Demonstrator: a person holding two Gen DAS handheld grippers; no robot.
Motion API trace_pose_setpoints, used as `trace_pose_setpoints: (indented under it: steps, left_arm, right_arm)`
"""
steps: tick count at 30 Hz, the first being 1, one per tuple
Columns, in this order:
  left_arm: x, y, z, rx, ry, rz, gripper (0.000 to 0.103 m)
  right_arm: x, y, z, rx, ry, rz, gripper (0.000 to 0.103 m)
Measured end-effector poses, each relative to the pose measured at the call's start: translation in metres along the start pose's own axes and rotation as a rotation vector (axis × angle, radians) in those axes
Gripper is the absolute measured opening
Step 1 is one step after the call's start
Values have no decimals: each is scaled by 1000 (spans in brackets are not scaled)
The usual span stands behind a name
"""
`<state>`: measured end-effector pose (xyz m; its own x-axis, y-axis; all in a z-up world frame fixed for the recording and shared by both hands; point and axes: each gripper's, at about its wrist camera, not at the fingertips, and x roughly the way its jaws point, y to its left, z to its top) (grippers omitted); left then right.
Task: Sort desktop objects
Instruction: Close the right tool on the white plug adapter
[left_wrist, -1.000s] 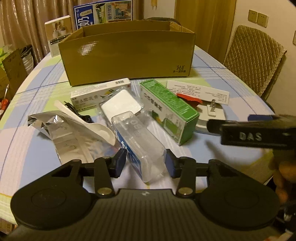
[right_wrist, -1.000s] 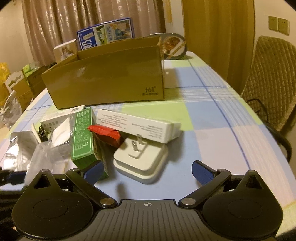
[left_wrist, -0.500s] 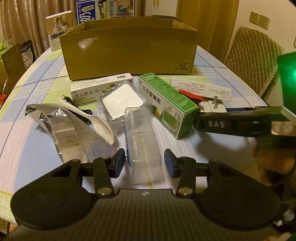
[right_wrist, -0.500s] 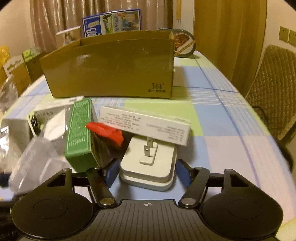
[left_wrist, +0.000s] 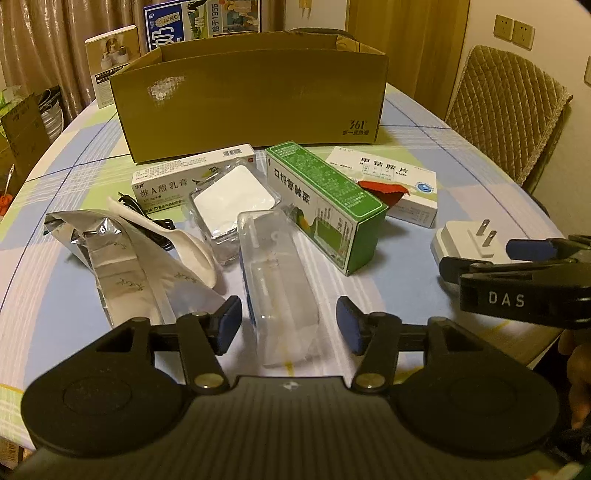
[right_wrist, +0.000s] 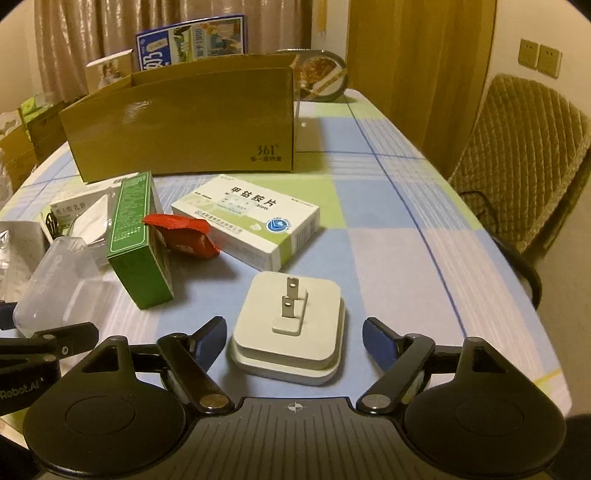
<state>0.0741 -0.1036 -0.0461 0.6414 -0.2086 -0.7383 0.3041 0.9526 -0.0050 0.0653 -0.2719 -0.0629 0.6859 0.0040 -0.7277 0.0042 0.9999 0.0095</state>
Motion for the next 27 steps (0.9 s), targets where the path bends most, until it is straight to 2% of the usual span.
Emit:
trace_pose_setpoints:
  steps: [3,7,12,13,14,27]
  left_arm:
    - [3,1,0,-1,-1,12,48]
    - [5,-2,-2,27,2,30,27]
    - [-1,-5,-5,38,-3,12,26]
    - [-2,-6,-5,44,-4,9,26]
    - [-2,-7,-6,48,-3,6,26]
    - [-16,-4,1,44,-35,11,26]
  right_arm:
    - [2,-2,-1,15,-3,23,78]
    - [6,-1,-2,17,2,17,78]
    - [7,0,-3,20,-2,14,77]
    - [7,0,-3,20,-5,15,75]
    - [6,1,-4,12,-11,7,65]
    - [-14,1,1,2,-74,6,63]
